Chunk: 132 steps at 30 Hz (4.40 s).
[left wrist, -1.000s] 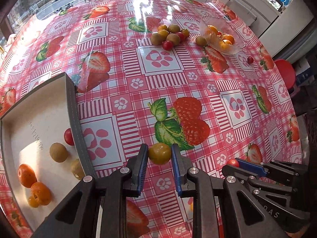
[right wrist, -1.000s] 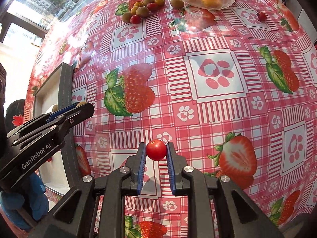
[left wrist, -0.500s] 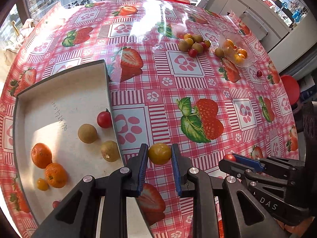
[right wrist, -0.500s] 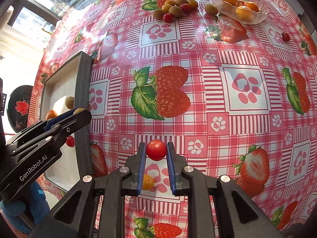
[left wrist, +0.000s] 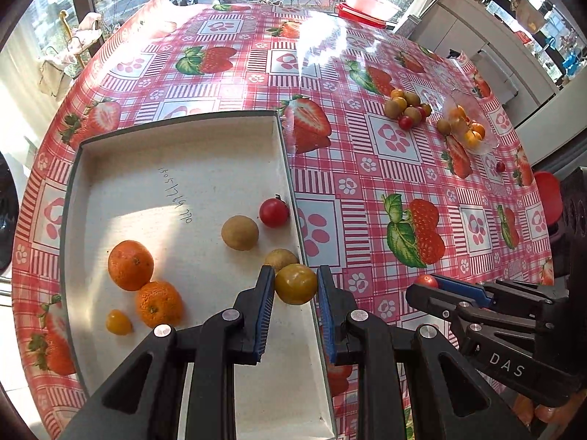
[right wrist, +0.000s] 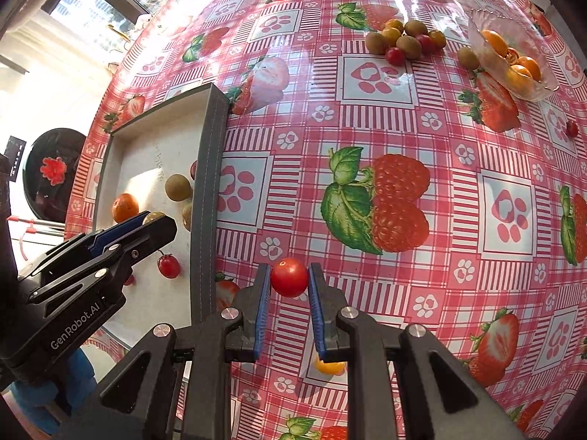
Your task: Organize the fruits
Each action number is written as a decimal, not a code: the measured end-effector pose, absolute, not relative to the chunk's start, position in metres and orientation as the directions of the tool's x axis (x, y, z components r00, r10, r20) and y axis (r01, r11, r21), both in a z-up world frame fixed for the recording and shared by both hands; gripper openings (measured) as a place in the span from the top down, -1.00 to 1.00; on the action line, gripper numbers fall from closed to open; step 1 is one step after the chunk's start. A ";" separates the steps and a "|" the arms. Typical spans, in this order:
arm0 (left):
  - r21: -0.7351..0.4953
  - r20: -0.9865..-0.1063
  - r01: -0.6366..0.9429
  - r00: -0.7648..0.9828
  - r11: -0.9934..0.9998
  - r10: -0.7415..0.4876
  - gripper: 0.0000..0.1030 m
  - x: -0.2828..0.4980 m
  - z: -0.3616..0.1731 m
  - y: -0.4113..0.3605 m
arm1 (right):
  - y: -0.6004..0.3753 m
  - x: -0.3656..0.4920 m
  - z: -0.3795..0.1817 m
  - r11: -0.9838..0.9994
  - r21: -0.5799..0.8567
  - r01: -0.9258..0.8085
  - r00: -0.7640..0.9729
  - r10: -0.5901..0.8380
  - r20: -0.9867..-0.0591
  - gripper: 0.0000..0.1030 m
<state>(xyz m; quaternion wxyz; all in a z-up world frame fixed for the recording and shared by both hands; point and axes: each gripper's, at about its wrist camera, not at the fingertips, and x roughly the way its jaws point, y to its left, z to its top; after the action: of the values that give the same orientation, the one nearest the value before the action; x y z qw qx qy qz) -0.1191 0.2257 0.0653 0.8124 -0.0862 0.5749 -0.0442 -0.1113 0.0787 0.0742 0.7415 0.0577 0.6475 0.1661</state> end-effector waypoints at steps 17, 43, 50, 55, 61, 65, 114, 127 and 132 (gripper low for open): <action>-0.138 -0.915 -0.145 0.397 0.980 -0.071 0.51 -0.122 0.074 0.291 | 0.153 -0.081 0.091 0.889 0.323 -0.325 0.114 0.376 -0.920 0.57; -0.069 -0.918 -0.212 0.395 0.975 0.021 0.51 -0.079 0.054 0.334 | 0.214 -0.017 0.092 0.865 0.348 -0.361 0.107 0.409 -0.906 0.57; -0.061 -0.929 -0.216 0.369 0.974 0.024 0.51 -0.067 0.041 0.336 | 0.219 -0.012 0.076 0.869 0.337 -0.363 0.078 0.388 -0.918 0.57; -0.038 -0.939 -0.201 0.342 0.979 0.034 0.51 -0.062 0.030 0.333 | 0.220 -0.009 0.065 0.875 0.335 -0.349 0.063 0.379 -0.923 0.57; -0.005 -0.952 -0.197 0.302 0.980 0.056 0.51 -0.057 0.019 0.330 | 0.224 -0.007 0.051 0.880 0.331 -0.341 0.039 0.365 -0.930 0.56; 0.013 -0.952 -0.191 0.298 0.982 0.070 0.43 -0.056 0.018 0.327 | 0.227 -0.007 0.043 0.878 0.337 -0.339 0.013 0.363 -0.932 0.54; 0.010 -0.920 0.138 0.390 0.990 -0.045 -0.37 0.065 0.031 0.098 | -0.052 0.022 0.052 0.960 0.265 0.094 0.327 0.222 -0.919 -0.09; 0.020 -0.916 0.180 0.398 0.983 -0.054 -0.37 0.095 0.013 0.083 | -0.060 0.053 0.039 0.930 0.303 0.206 0.423 0.195 -0.885 -0.09; 0.018 -0.912 0.181 0.407 0.983 -0.058 -0.37 0.102 0.013 0.079 | -0.059 0.055 0.038 0.913 0.322 0.252 0.446 0.185 -0.876 0.00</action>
<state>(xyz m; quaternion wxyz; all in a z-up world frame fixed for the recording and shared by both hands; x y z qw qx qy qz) 0.1016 0.0787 0.0125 0.8367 0.0571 0.5400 -0.0715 0.0548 -0.0588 0.0377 0.8245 0.2078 0.5259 -0.0201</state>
